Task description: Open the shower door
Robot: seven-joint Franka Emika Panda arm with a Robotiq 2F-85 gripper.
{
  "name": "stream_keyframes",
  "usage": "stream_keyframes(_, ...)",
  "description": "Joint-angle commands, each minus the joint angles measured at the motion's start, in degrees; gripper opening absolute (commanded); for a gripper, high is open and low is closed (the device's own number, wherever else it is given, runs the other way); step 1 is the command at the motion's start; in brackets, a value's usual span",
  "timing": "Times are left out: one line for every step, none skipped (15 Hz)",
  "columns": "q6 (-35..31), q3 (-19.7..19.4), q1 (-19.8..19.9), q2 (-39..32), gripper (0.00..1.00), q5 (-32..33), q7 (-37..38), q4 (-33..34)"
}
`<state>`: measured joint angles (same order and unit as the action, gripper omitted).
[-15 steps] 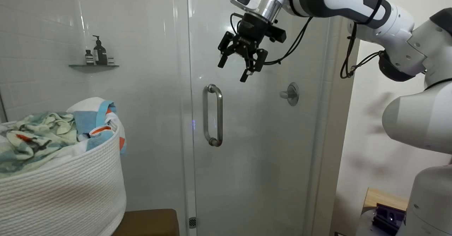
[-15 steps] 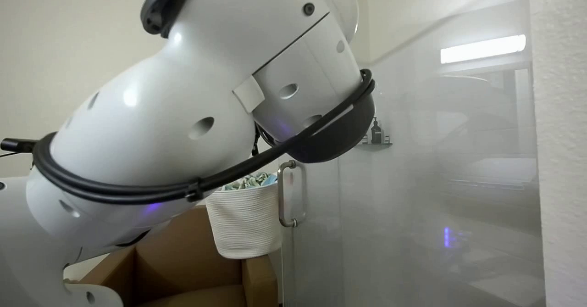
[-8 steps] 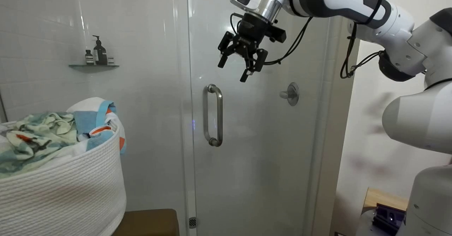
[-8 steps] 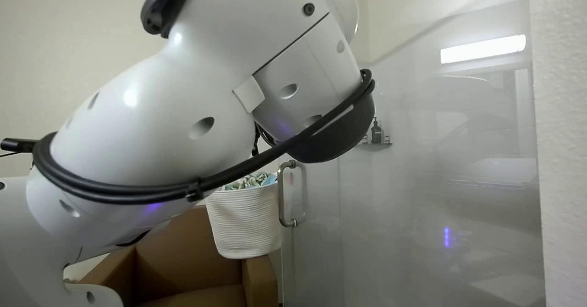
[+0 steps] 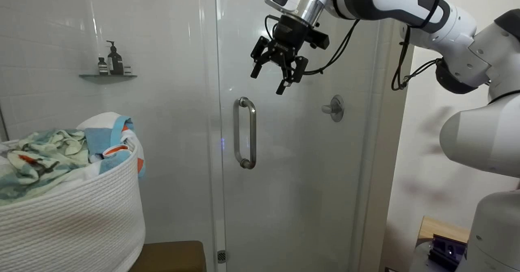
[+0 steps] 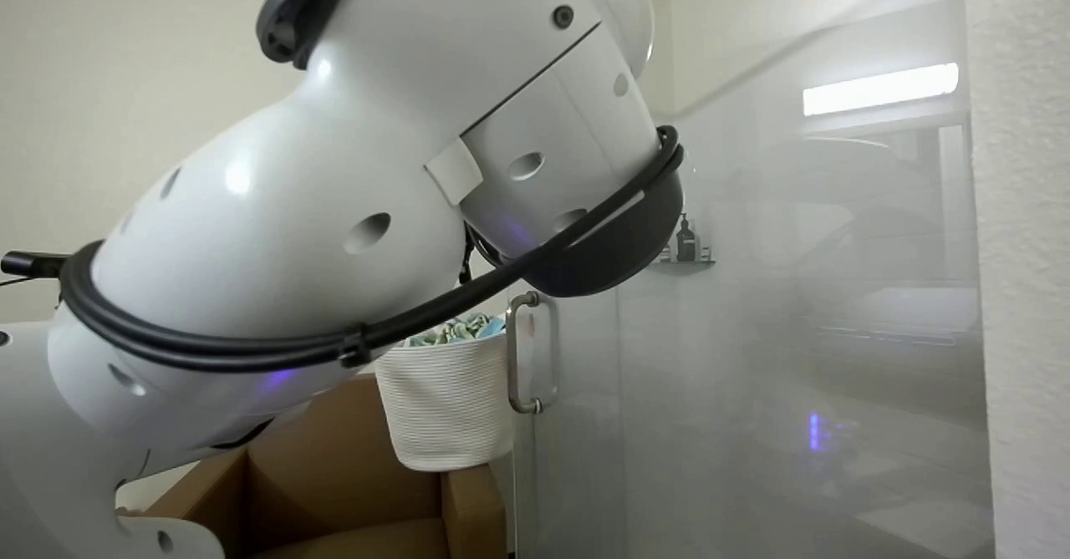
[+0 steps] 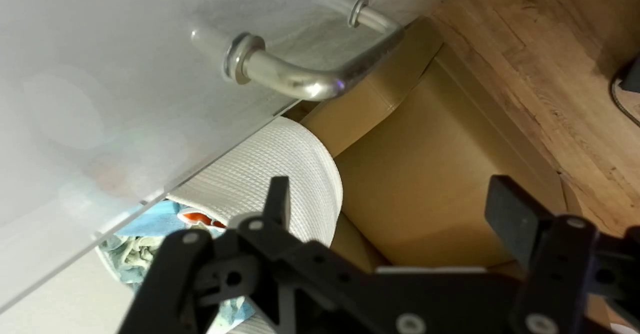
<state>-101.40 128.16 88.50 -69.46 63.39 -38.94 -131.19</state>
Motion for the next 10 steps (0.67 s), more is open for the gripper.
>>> stream_keyframes(1.85, 0.08, -1.57, -1.67, 1.00, 1.38, 0.73, 0.28)
stream_keyframes(1.85, 0.08, -1.57, -1.67, 1.00, 1.38, 0.73, 0.28)
stream_keyframes(1.85, 0.08, -1.57, -1.67, 1.00, 1.38, 0.73, 0.28)
stream_keyframes(1.85, 0.08, -1.57, -1.67, 1.00, 1.38, 0.73, 0.28)
stream_keyframes(1.85, 0.08, -1.57, -1.67, 1.00, 1.38, 0.73, 0.28)
stream_keyframes(1.85, 0.08, -1.57, -1.67, 1.00, 1.38, 0.73, 0.28)
stream_keyframes(1.85, 0.08, -1.57, -1.67, 1.00, 1.38, 0.73, 0.28)
stream_keyframes(1.85, 0.08, -1.57, -1.67, 1.00, 1.38, 0.73, 0.28)
stream_keyframes(1.78, 0.05, -1.84, -1.42, 1.00, 1.57, 0.54, 0.51)
stream_keyframes(1.74, -0.01, -2.03, -1.16, 1.00, 1.90, 0.31, 0.61)
